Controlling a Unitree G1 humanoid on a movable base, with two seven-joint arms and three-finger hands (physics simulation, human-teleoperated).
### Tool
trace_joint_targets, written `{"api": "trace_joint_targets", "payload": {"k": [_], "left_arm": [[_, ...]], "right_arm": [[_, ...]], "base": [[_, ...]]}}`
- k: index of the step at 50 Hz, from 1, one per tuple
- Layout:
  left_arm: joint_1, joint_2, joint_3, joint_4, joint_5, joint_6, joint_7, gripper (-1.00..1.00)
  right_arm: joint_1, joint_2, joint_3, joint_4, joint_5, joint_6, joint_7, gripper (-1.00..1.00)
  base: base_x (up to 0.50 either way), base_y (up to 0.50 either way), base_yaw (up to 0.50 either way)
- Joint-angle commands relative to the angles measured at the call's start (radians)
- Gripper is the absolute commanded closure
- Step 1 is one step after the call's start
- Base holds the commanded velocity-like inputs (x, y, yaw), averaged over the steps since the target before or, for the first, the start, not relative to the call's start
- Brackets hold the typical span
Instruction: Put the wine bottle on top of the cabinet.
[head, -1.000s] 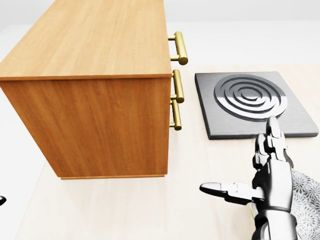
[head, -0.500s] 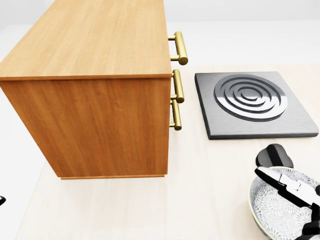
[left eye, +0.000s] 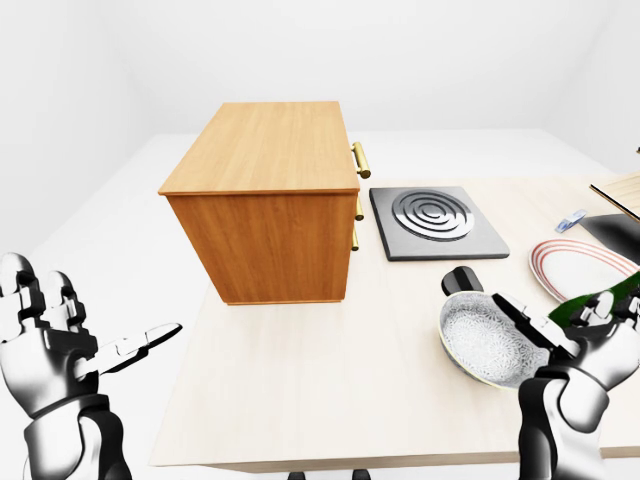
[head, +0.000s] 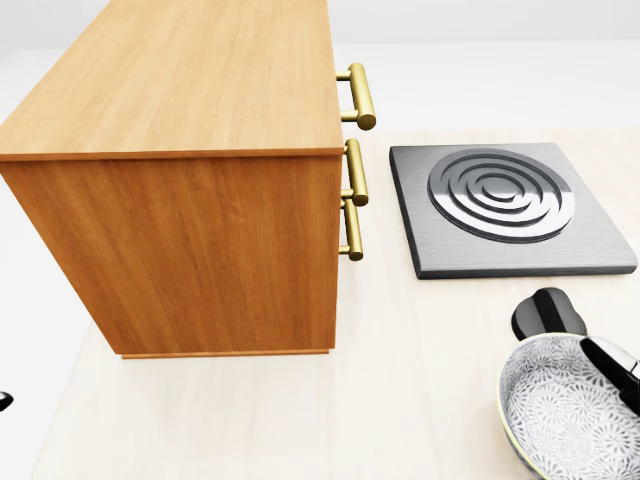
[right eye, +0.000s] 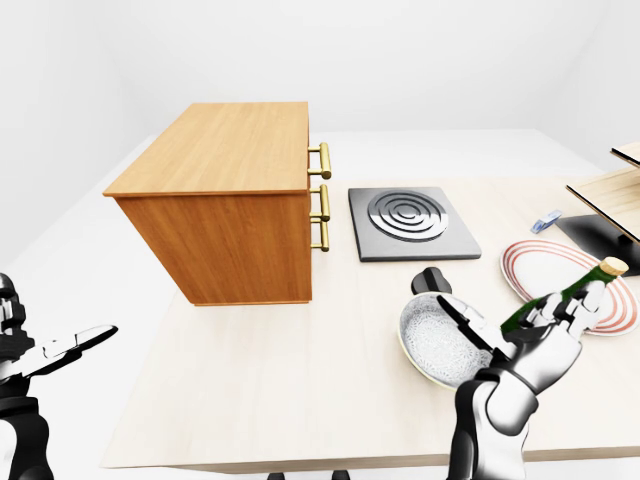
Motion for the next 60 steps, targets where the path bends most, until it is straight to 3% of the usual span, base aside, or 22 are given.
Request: {"api": "trace_joint_targets", "payload": {"k": [1, 13, 14, 15, 18, 38, 44, 50, 52, 60], "left_arm": [[0.000, 0.001, 0.003, 0.003, -0.003, 0.000, 0.000, -1.00], [0.000, 0.001, 0.003, 0.005, -0.002, 0.000, -0.001, -1.00], [0.000, 0.002, 0.002, 0.000, -0.002, 0.000, -0.002, -1.00], [0.001, 0.002, 0.007, 0.000, -0.006, 0.000, -0.002, -1.00], [0.002, 0.001, 0.008, -0.006, -0.006, 0.000, -0.002, -1.00], [0.001, 0.000, 0.004, 0.002, -0.004, 0.000, -0.001, -1.00], [0.002, -0.001, 0.003, 0.004, -0.003, 0.000, -0.001, -1.00], [0.001, 0.000, 0.001, 0.007, -0.002, 0.000, -0.001, -1.00], [0.001, 0.000, 0.001, 0.008, -0.002, 0.000, 0.000, -1.00], [0.002, 0.000, 0.002, 0.004, -0.002, 0.000, -0.001, -1.00]], "right_arm": [[0.011, 0.004, -0.054, 0.023, 0.068, -0.017, -0.035, -1.00], [0.014, -0.004, -0.072, 0.094, 0.141, -0.044, -0.043, -1.00], [0.022, -0.013, -0.150, 0.149, 0.245, -0.037, -0.046, -1.00], [0.026, -0.017, -0.157, 0.159, 0.254, -0.039, -0.051, -1.00], [0.035, -0.023, -0.166, 0.176, 0.264, -0.056, -0.046, -1.00], [0.040, -0.037, -0.194, 0.209, 0.289, -0.077, -0.056, -1.00], [0.041, -0.062, -0.227, 0.183, 0.292, -0.035, -0.060, -1.00], [0.044, -0.088, -0.295, 0.136, 0.284, 0.047, -0.045, -1.00], [0.045, -0.088, -0.313, 0.130, 0.277, 0.059, -0.036, -1.00], [0.040, -0.108, -0.371, 0.137, 0.256, 0.060, -0.009, -1.00]], "base": [[0.00, 0.00, 0.00], [0.00, 0.00, 0.00], [0.00, 0.00, 0.00], [0.00, 0.00, 0.00], [0.00, 0.00, 0.00], [0.00, 0.00, 0.00], [0.00, 0.00, 0.00], [0.00, 0.00, 0.00], [0.00, 0.00, 0.00], [0.00, 0.00, 0.00]]}}
